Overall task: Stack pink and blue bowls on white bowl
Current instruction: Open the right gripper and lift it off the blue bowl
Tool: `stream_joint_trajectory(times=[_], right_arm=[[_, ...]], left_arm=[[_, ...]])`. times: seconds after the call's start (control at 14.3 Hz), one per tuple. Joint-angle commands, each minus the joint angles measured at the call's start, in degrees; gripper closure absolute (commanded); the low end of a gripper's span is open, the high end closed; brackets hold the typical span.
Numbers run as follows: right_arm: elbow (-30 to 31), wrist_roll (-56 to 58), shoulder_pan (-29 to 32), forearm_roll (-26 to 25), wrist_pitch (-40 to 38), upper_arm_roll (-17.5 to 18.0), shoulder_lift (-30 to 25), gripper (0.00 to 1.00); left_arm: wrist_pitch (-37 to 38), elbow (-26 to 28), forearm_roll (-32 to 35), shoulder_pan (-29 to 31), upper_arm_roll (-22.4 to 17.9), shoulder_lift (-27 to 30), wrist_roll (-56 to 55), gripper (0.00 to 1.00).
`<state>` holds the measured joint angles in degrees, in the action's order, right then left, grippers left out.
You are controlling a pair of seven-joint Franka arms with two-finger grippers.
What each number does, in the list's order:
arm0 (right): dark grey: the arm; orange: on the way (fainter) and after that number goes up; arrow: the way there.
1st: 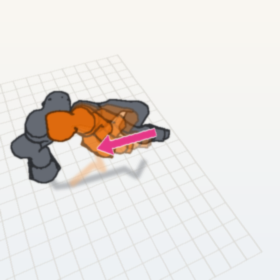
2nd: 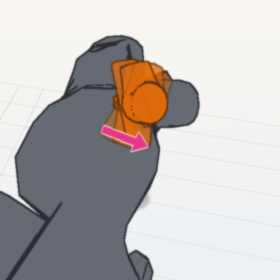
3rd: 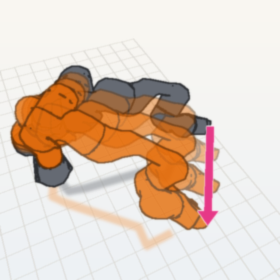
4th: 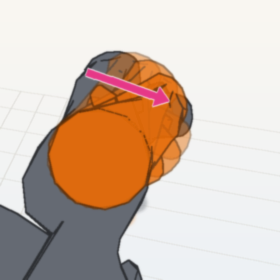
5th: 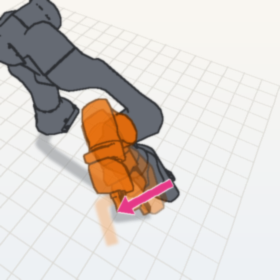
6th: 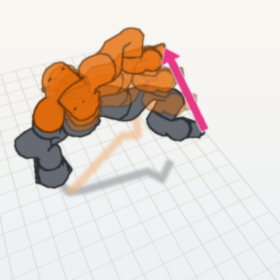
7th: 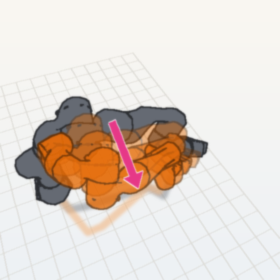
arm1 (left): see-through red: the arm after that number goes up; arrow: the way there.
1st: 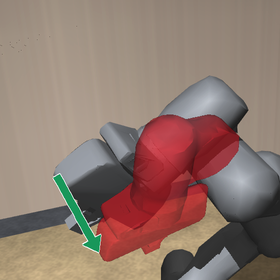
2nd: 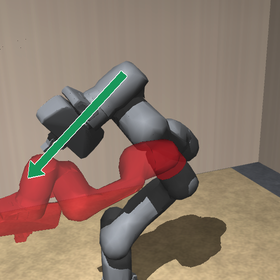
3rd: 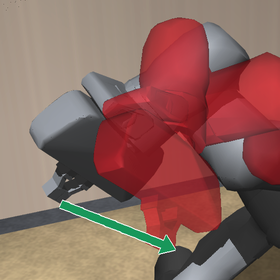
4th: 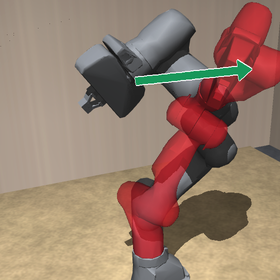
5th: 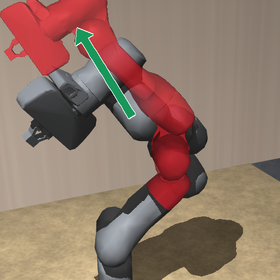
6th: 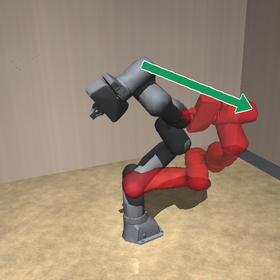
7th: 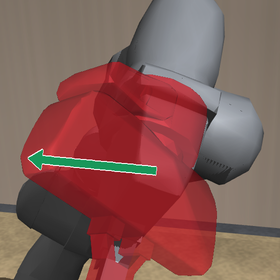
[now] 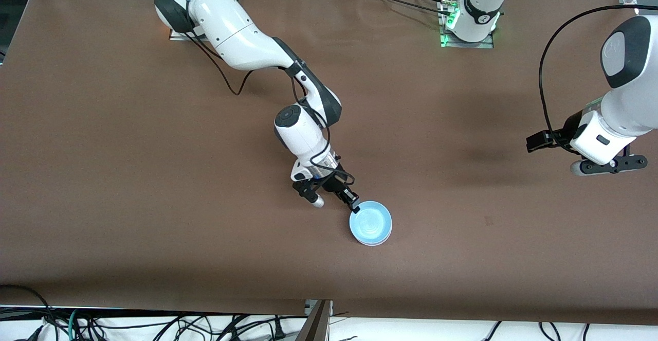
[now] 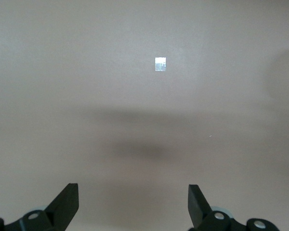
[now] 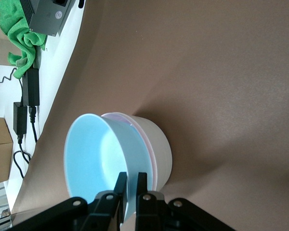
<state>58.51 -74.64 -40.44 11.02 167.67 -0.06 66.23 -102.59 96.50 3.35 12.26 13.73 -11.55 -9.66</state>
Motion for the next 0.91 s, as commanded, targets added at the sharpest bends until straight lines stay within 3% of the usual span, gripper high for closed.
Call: stream_joint_trajectory(times=[0.0, 0.07, 0.14, 0.49, 0.84], right_arm=[[-2.44, -0.34, -0.35, -0.21, 1.25, -0.46, 1.71, 0.72], [-2.44, -0.07, -0.17, -0.21, 1.16, -0.64, 1.53, 0.56], [-2.44, -0.07, 0.27, -0.21, -0.05, -0.73, 1.1, 0.01], [-2.27, 4.73, 4.3, -0.64, -19.45, -1.78, -9.08, 0.0], [-0.68, 37.21, 12.56, -1.34, -53.1, -1.78, -20.25, 0.0]], left_arm=[[-0.59, 0.62, -1.06, 0.66, 0.25, 0.56, 1.48, 0.0], [-0.59, 0.62, -1.06, 0.66, 0.25, 0.56, 1.48, 0.0], [-0.59, 0.62, -1.06, 0.66, 0.25, 0.56, 1.48, 0.0], [-0.59, 0.62, -1.06, 0.66, 0.25, 0.47, 1.48, 0.0], [-0.59, 0.62, -1.06, 0.66, 0.25, 0.47, 1.48, 0.0]])
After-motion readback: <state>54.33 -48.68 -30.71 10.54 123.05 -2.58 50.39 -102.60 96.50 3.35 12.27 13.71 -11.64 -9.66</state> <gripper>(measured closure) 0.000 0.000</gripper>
